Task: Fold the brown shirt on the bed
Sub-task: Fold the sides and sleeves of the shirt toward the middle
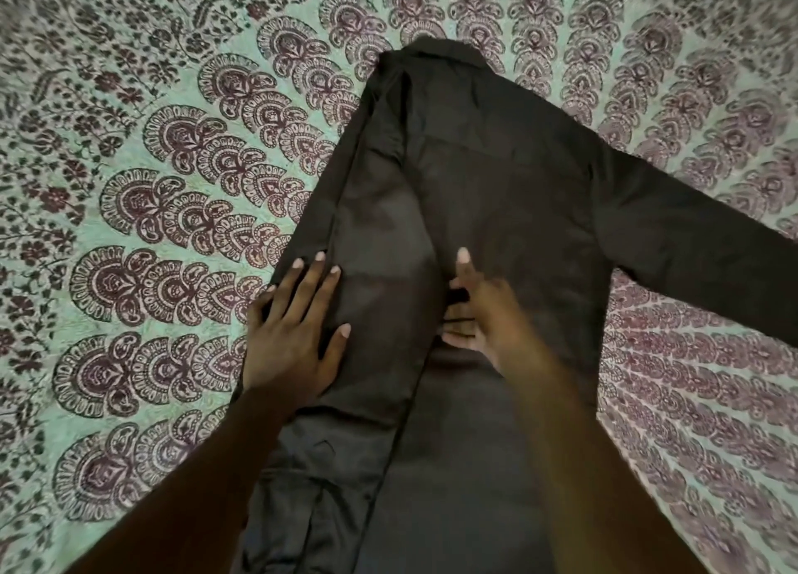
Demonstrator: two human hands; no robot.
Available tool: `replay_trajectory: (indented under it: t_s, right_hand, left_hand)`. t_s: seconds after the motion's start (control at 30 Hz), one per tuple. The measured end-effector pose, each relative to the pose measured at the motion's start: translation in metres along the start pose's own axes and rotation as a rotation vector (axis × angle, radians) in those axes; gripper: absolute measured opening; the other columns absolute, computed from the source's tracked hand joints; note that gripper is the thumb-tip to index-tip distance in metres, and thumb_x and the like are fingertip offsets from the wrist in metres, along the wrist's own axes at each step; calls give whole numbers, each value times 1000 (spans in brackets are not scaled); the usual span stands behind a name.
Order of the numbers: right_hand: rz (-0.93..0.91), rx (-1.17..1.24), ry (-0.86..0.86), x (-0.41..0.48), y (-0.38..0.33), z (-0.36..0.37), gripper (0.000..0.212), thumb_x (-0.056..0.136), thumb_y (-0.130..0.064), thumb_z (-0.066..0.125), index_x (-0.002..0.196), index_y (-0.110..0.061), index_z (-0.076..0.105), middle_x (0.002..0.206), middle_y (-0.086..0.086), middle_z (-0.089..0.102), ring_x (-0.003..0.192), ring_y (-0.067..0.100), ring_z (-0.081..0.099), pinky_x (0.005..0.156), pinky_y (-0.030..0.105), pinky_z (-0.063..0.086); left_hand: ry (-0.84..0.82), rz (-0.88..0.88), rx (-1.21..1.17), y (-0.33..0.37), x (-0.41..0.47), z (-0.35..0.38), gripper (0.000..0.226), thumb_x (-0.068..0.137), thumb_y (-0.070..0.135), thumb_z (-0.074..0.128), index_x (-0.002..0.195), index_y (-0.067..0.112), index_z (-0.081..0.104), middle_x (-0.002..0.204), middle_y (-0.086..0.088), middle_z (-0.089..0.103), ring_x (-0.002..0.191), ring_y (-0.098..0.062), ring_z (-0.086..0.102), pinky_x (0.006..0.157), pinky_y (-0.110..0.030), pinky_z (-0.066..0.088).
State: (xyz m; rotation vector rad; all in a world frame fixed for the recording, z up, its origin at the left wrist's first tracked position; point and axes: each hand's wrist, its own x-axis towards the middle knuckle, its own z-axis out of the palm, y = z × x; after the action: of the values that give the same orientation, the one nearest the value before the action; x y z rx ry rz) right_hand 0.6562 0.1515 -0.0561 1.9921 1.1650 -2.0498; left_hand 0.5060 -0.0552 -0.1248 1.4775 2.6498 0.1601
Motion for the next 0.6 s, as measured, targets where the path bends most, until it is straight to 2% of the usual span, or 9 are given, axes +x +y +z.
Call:
replay_trajectory:
  t_s: [0.03, 0.1, 0.13, 0.2, 0.23, 0.3, 0.37, 0.47, 0.6]
  right_hand:
    - [-10, 198, -36, 1, 3, 4, 43, 98, -60, 55, 106, -19, 63, 105, 17, 73, 90, 31, 72, 72, 37, 55]
    - [-48, 545, -79, 2, 9, 11, 16, 100, -36, 64, 107, -22, 64, 107, 9, 73, 90, 23, 71, 74, 35, 54]
    - [-60, 677, -87, 3, 12, 14, 11, 98, -25, 66, 109, -22, 63, 104, 8, 73, 89, 22, 71, 76, 36, 56]
    - [-65, 857, -106, 3, 12, 20, 20, 96, -9, 66, 112, -21, 60, 93, 4, 74, 84, 17, 71, 84, 36, 57]
    - [-68, 906, -113, 1, 10, 22, 24, 96, -4, 64, 114, -20, 60, 85, 1, 75, 79, 12, 72, 85, 32, 56]
    - [-70, 951, -127, -2, 6, 28, 28, 97, 1, 62, 118, -18, 61, 76, -3, 77, 69, 5, 74, 75, 25, 56]
    - [-78, 992, -151, -1, 7, 36, 31, 96, 4, 62, 119, -17, 62, 81, 1, 79, 75, 9, 76, 72, 27, 60]
    - [-60, 1036, -88, 1, 16, 47, 32, 90, 3, 71, 115, -17, 66, 99, 7, 79, 97, 17, 74, 93, 34, 58]
    - [8, 1044, 59, 8, 30, 51, 30, 86, 0, 77, 109, -19, 70, 118, 11, 74, 112, 22, 69, 99, 36, 56]
  left_hand:
    - [4, 1, 1, 0, 0, 0, 74, 98, 54, 46, 164, 26, 27, 174, 6, 15, 160, -17, 16, 116, -45, 29]
    - [17, 5, 6, 0, 0, 1, 74, 98, 54, 47, 163, 26, 28, 174, 5, 16, 160, -17, 17, 117, -45, 29]
    - [21, 8, 7, 0, 0, 1, 74, 98, 53, 47, 163, 26, 28, 174, 5, 16, 160, -17, 17, 117, -45, 29]
    - [24, 14, 5, 0, -1, 2, 73, 98, 53, 46, 163, 25, 28, 174, 5, 17, 160, -18, 17, 117, -45, 29]
    - [23, 17, 4, 0, -1, 2, 73, 99, 53, 46, 163, 25, 29, 174, 4, 17, 160, -18, 17, 117, -45, 29]
    - [21, 19, 8, 0, -1, 2, 72, 99, 53, 45, 163, 25, 28, 174, 4, 16, 160, -18, 17, 116, -45, 28]
    - [26, 23, 13, -1, -1, 3, 72, 99, 53, 46, 163, 26, 28, 174, 5, 16, 160, -18, 16, 116, -44, 28]
    - [47, 27, 1, -1, -2, 4, 73, 99, 52, 47, 163, 23, 29, 173, 5, 17, 160, -17, 17, 115, -44, 29]
    - [61, 16, -68, -1, -1, 1, 75, 96, 52, 51, 162, 20, 33, 173, 5, 21, 160, -16, 19, 115, -45, 30]
